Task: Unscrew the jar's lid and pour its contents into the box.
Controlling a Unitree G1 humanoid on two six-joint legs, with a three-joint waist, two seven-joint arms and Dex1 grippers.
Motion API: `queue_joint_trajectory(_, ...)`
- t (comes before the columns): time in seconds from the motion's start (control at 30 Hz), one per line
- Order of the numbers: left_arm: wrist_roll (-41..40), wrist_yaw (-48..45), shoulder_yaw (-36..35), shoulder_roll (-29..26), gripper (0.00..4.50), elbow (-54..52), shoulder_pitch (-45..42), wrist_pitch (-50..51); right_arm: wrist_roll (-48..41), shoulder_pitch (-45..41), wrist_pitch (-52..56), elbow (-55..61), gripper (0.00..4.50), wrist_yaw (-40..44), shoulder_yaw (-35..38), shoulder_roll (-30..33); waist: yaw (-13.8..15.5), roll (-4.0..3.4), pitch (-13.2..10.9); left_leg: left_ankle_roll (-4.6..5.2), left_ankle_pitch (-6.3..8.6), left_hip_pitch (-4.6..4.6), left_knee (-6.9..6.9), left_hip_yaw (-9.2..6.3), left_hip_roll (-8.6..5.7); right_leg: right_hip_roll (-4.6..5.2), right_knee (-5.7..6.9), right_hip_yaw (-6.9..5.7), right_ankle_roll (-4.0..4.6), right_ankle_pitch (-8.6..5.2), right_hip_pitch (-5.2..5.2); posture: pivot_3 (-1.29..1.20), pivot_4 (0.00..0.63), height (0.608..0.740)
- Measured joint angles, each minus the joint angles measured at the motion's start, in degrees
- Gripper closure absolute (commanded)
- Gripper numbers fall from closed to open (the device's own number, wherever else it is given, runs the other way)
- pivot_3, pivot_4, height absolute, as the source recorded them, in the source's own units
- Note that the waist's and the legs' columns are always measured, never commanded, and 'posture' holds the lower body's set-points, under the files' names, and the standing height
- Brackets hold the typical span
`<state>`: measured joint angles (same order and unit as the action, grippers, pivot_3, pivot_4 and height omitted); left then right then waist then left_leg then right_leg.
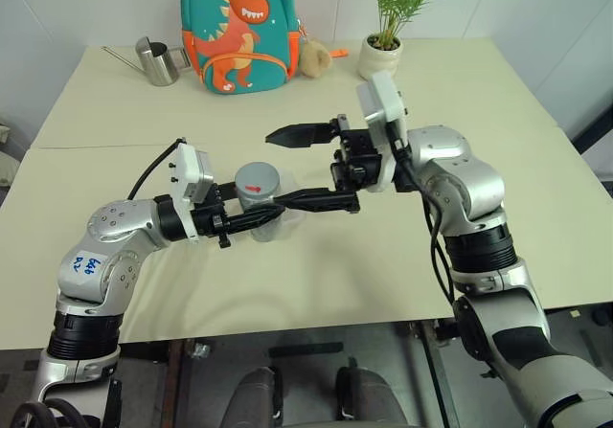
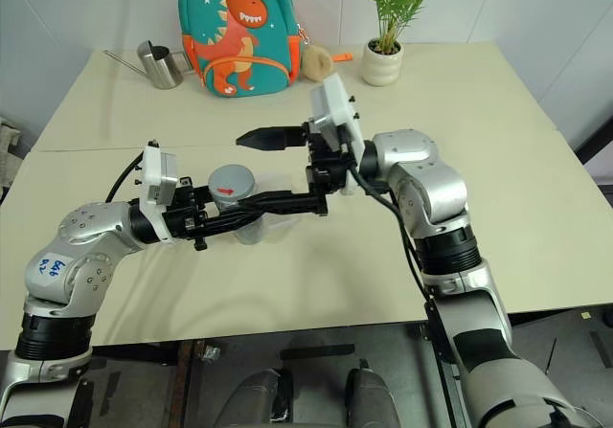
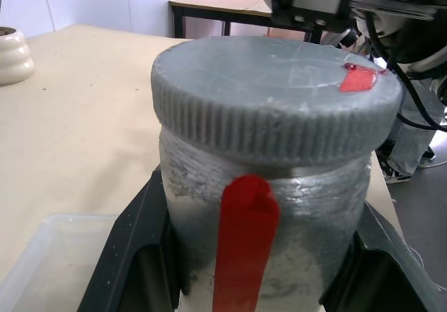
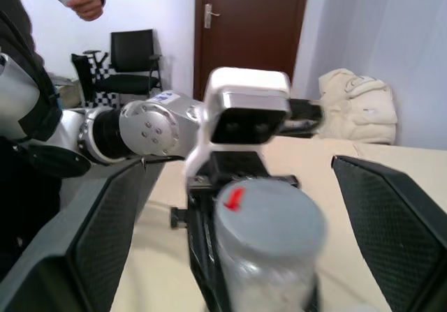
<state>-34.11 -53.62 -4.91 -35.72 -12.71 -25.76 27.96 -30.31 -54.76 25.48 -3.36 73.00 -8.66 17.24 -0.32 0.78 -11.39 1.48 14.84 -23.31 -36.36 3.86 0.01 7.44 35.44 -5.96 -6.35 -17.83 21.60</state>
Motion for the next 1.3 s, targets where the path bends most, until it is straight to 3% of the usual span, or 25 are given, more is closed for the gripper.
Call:
queue_joint_trajectory(0.23,0.4,0.3,1.5,1.4,2.58,0.0,-0.6,0.0,4.9,0.0,-1.6,-1.9,0.01,-6.2,-3.6,-4.6,0.0,0.0,0.0,-0.01,-0.01,0.0,-0.02,0.0,0.0,-0.01,0.04,0.0,0.0,0.0,0.0,0.0,0.15,0.74)
queue_joint_trajectory(0.53,0.5,0.7,1.5,1.9,2.58,-0.1,-0.6,-0.2,8.2,-0.7,-5.1,-6.8,0.01,-8.1,-4.0,-6.2,-0.1,0.0,0.0,-0.01,-0.01,0.0,-0.01,-0.01,0.0,-0.02,0.05,-0.01,0.0,0.0,0.01,0.0,0.15,0.74)
queue_joint_trajectory(1.3,0.8,2.9,1.0,2.0,2.58,0.5,-0.2,-0.9,3.9,-3.9,-7.7,-16.4,0.01,1.4,-1.1,0.7,-0.1,0.0,0.0,0.0,0.0,0.01,-0.02,0.0,0.01,-0.01,0.04,-0.01,0.0,0.0,0.01,0.0,0.15,0.74)
